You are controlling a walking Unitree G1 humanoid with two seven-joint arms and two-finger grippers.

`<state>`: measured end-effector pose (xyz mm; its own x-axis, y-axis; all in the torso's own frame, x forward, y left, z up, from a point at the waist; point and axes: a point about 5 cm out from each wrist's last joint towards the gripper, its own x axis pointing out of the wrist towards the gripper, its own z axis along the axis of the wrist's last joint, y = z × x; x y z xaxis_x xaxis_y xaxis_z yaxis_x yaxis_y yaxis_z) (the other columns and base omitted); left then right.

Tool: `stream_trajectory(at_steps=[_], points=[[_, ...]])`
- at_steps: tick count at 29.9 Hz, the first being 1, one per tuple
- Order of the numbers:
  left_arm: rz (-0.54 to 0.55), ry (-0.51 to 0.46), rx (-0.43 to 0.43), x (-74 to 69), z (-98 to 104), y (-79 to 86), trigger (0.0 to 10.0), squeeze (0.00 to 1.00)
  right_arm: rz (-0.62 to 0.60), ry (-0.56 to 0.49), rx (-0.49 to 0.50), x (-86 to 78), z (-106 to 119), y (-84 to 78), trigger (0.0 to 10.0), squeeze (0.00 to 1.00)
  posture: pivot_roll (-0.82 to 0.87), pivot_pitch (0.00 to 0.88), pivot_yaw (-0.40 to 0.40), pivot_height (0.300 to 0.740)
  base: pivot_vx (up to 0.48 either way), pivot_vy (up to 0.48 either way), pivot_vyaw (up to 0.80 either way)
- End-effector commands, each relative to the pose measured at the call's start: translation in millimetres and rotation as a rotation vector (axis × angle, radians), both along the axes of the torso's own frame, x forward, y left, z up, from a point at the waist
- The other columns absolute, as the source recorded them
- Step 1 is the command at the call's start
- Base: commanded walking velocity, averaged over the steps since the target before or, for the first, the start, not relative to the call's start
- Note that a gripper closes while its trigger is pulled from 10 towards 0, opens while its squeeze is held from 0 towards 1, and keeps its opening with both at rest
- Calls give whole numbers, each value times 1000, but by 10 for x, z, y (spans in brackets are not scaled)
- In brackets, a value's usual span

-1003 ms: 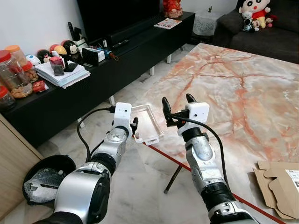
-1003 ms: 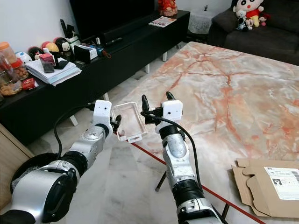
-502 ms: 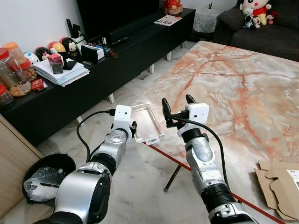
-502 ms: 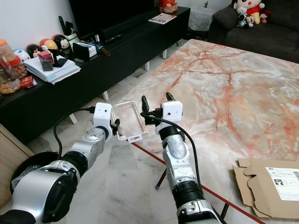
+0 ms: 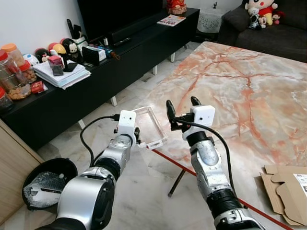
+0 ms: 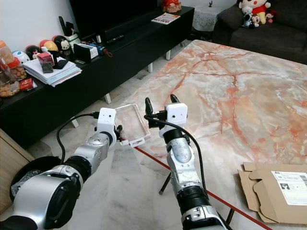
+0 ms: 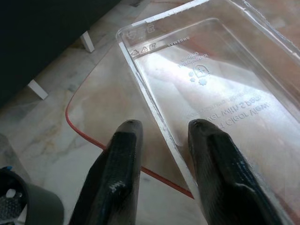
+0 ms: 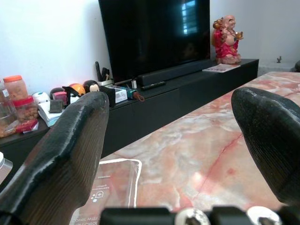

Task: Picking trash to rubbish bin

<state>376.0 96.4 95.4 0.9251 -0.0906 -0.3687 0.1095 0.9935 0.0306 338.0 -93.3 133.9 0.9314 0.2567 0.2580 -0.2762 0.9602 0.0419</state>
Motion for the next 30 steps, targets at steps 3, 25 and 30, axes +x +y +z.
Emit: stream_trajectory(at_steps=[3, 25, 30], points=[[0, 41, 0, -34, -71, 14, 0, 0, 17, -1, -10, -1, 18, 39, 10000, 0, -121, 47, 31, 740, 0, 0, 0], [83, -227, -168, 77, 240, 169, 0, 0, 11, -9, -6, 27, 58, 43, 10000, 0, -108, 37, 34, 740, 0, 0, 0], [122, -388, -163, 80, 390, 341, 10000, 0, -19, -36, 13, 56, 119, 7, 10000, 0, -101, 23, 42, 740, 0, 0, 0]])
